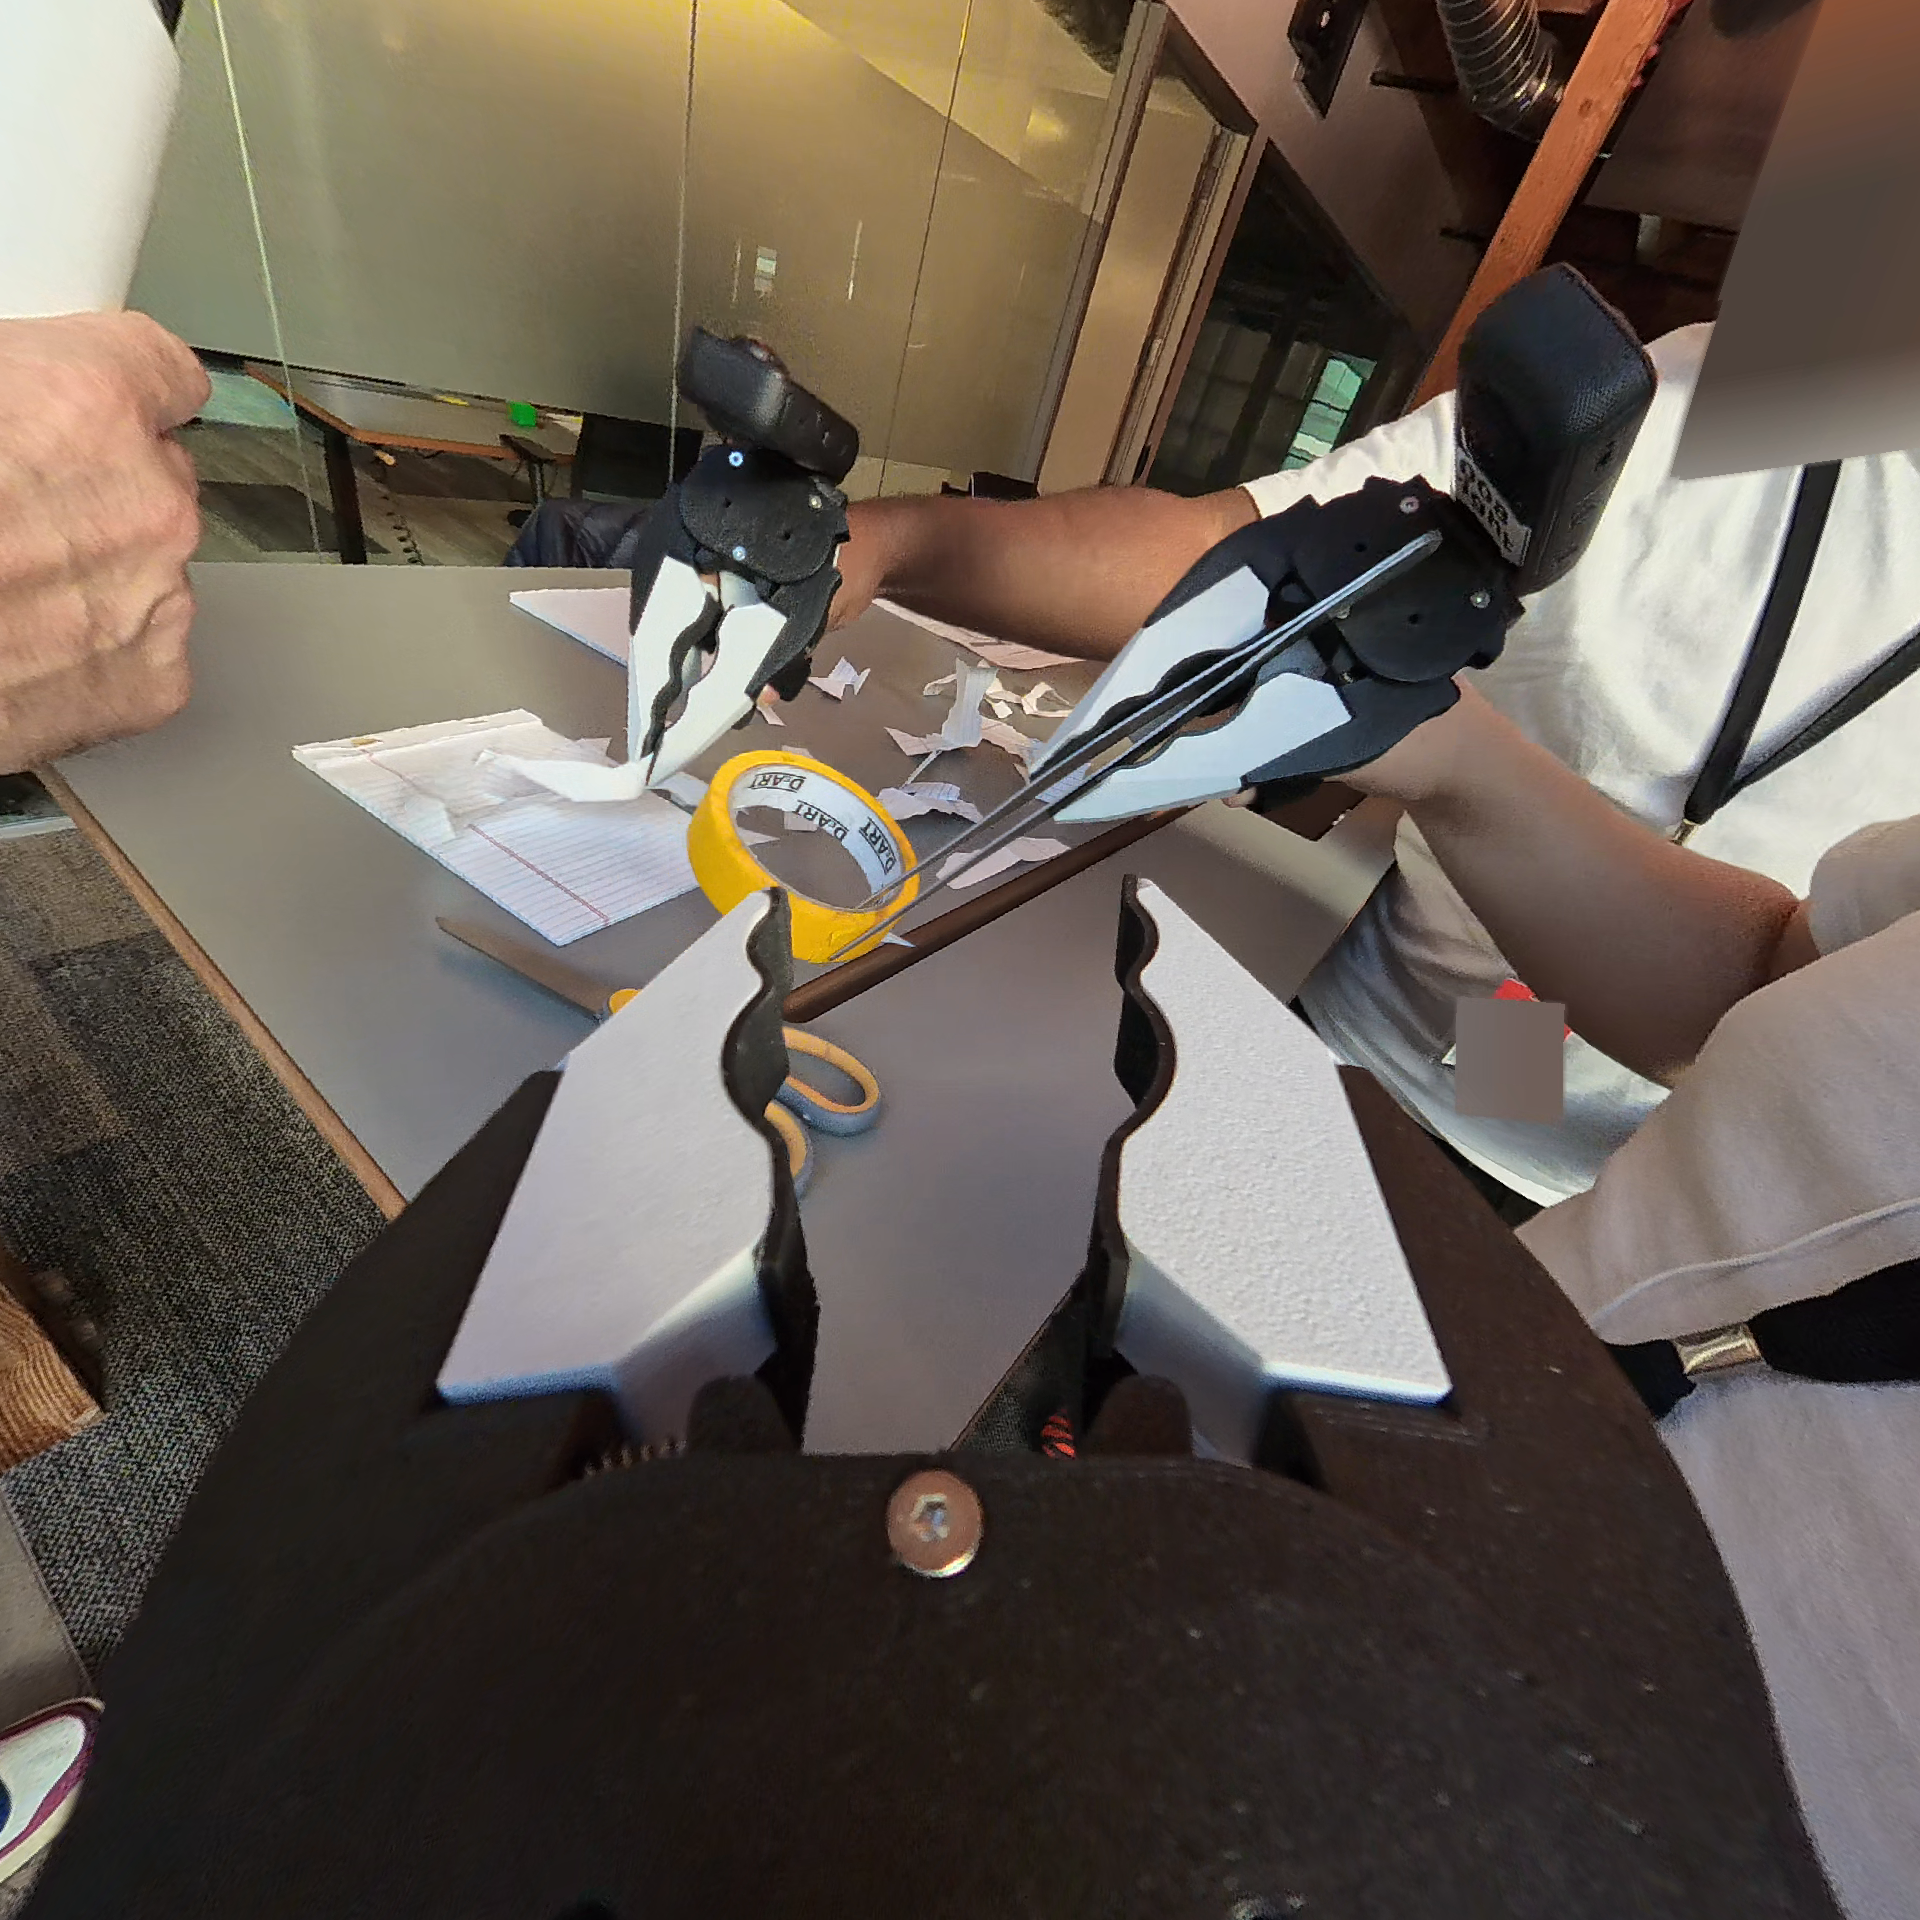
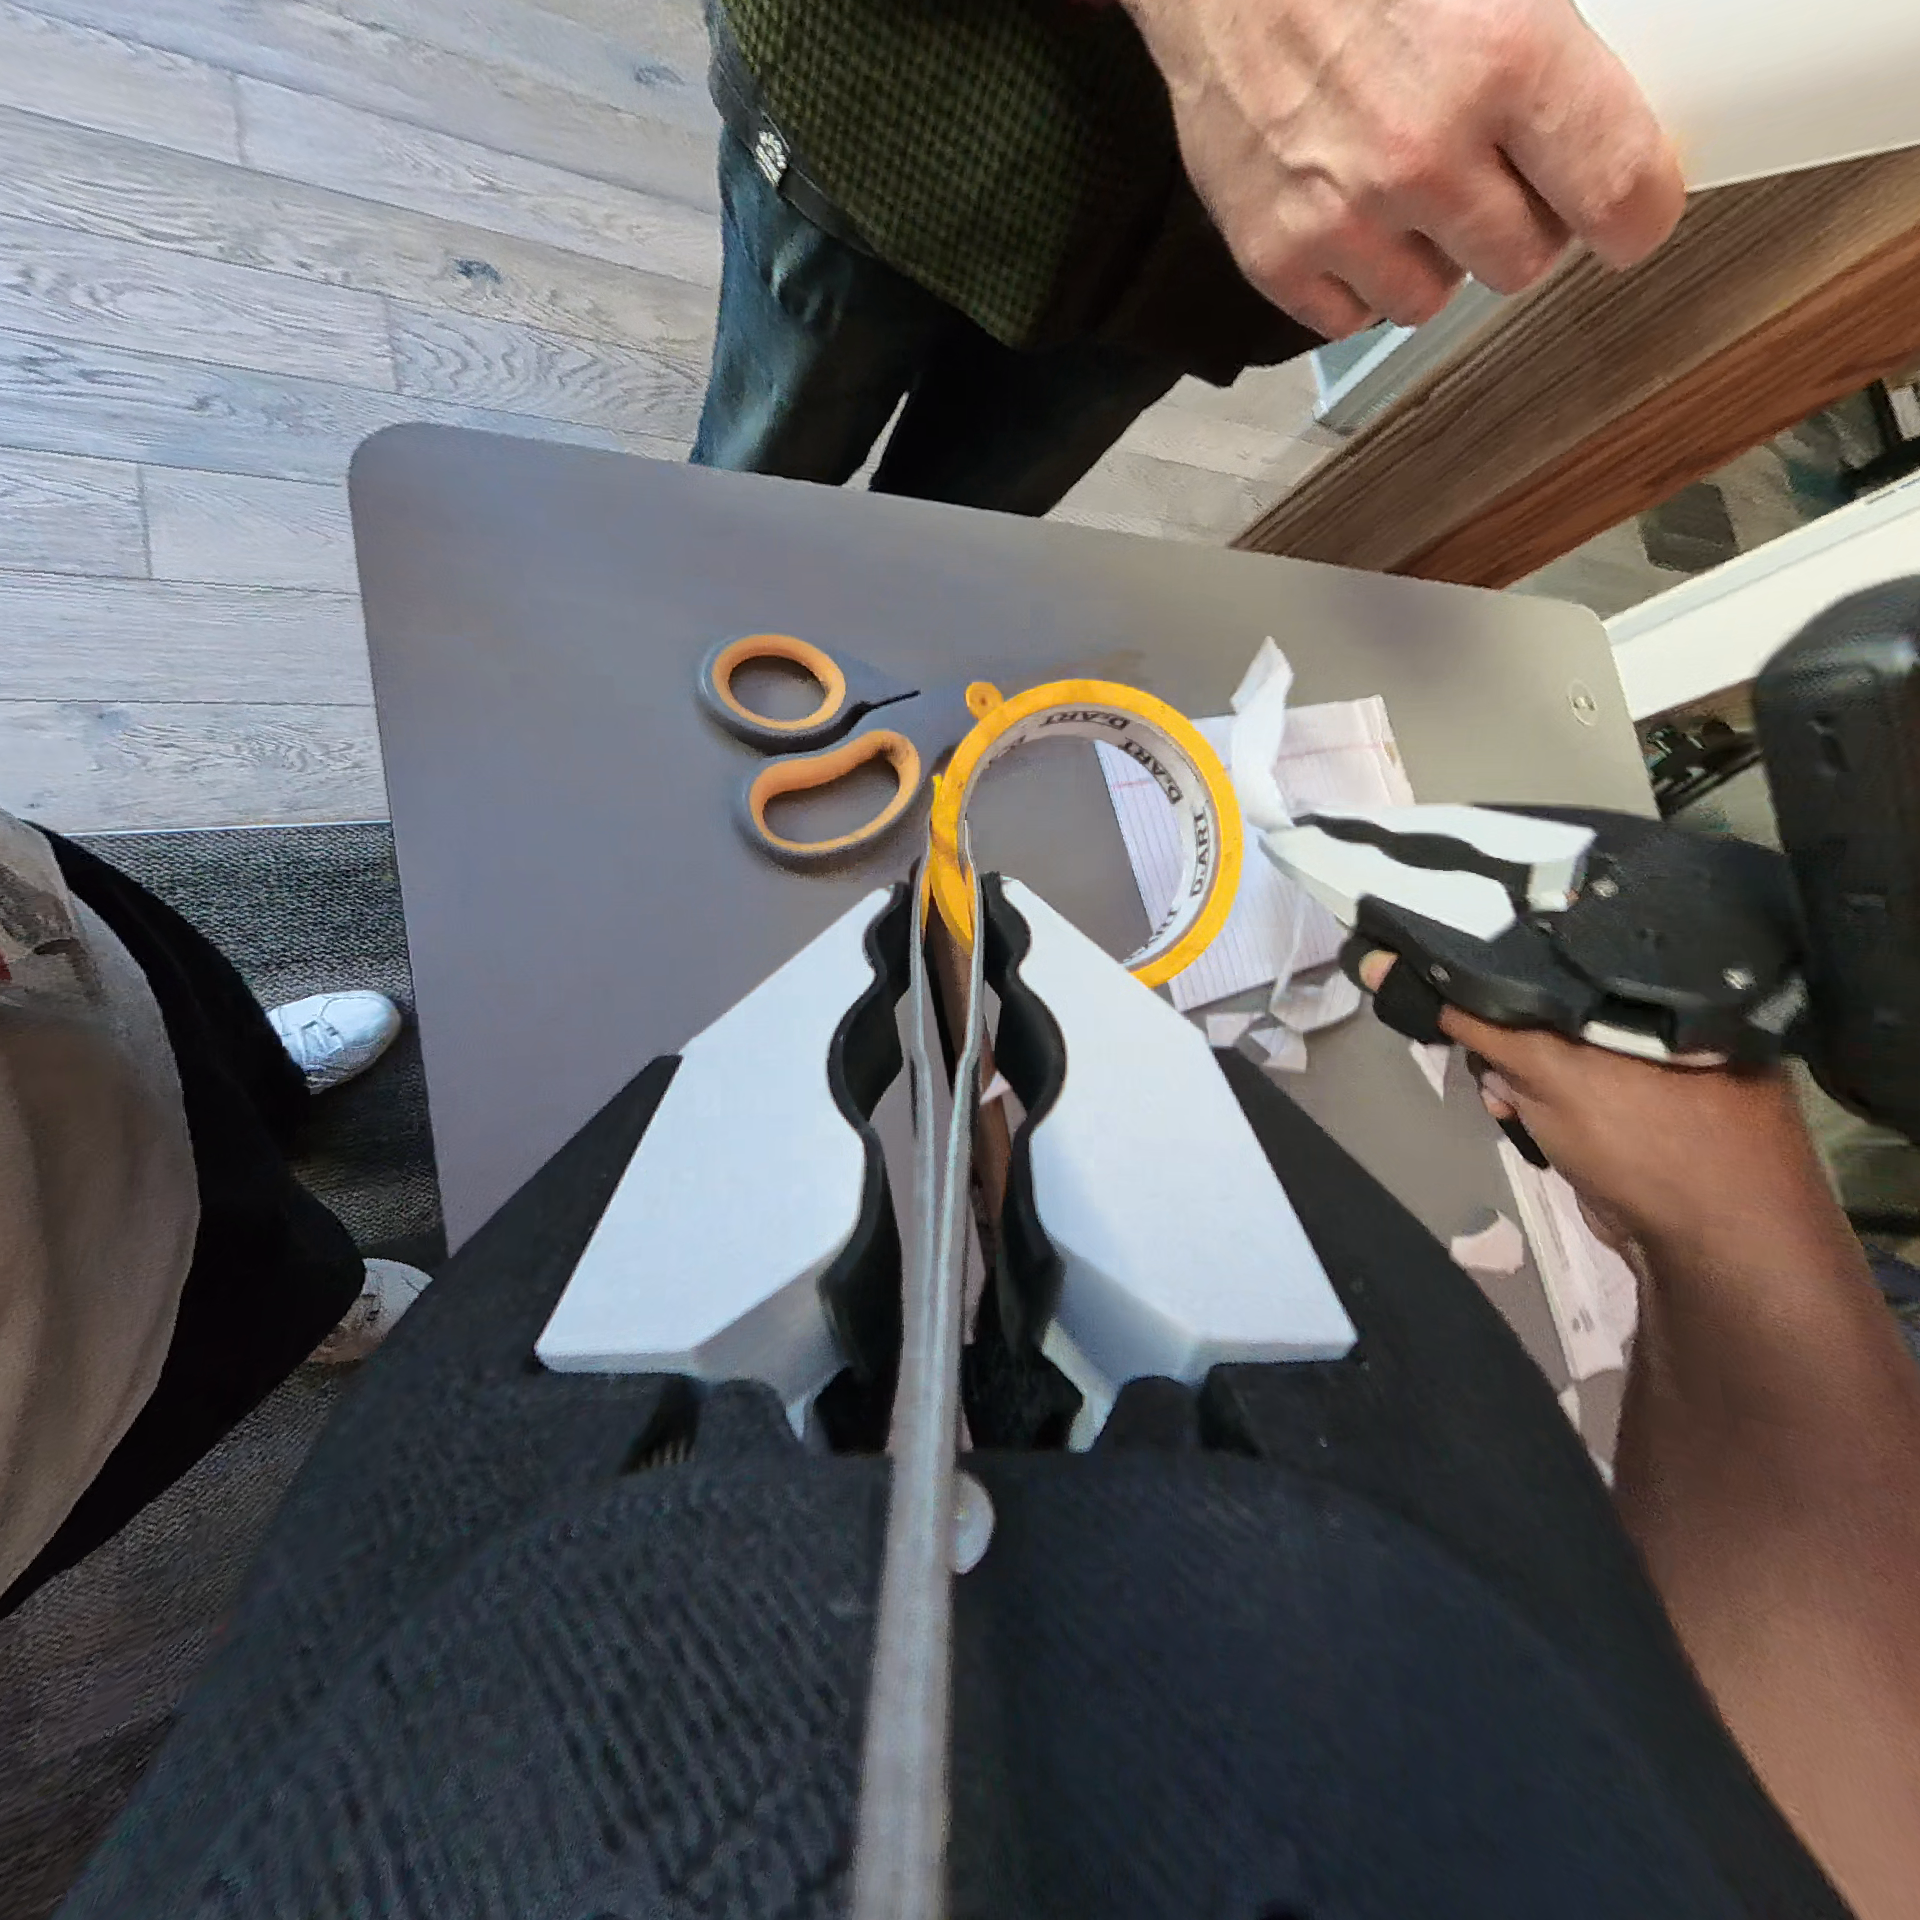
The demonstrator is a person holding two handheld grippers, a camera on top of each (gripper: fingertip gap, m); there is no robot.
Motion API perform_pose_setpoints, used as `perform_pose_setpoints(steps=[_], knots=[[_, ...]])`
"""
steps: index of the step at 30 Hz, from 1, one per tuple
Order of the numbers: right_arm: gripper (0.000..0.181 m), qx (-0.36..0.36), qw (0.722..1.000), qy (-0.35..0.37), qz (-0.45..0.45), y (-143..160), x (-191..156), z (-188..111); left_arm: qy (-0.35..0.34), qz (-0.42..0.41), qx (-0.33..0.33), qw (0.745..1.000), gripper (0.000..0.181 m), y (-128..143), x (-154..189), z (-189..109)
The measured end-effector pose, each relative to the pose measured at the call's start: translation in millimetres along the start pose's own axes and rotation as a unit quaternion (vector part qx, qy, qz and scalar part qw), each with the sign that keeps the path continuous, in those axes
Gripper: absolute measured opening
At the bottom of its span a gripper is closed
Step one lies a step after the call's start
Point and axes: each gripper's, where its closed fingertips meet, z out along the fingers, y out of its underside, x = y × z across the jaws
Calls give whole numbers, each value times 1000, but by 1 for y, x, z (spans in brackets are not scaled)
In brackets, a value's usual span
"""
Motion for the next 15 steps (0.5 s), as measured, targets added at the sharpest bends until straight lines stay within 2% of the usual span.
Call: perform_pose_setpoints(steps=[15], knots=[[12, -88, 986, 107, 89, 65, -25, -67, 52, 13, -10, 999, 61, -1, 21, 3]])
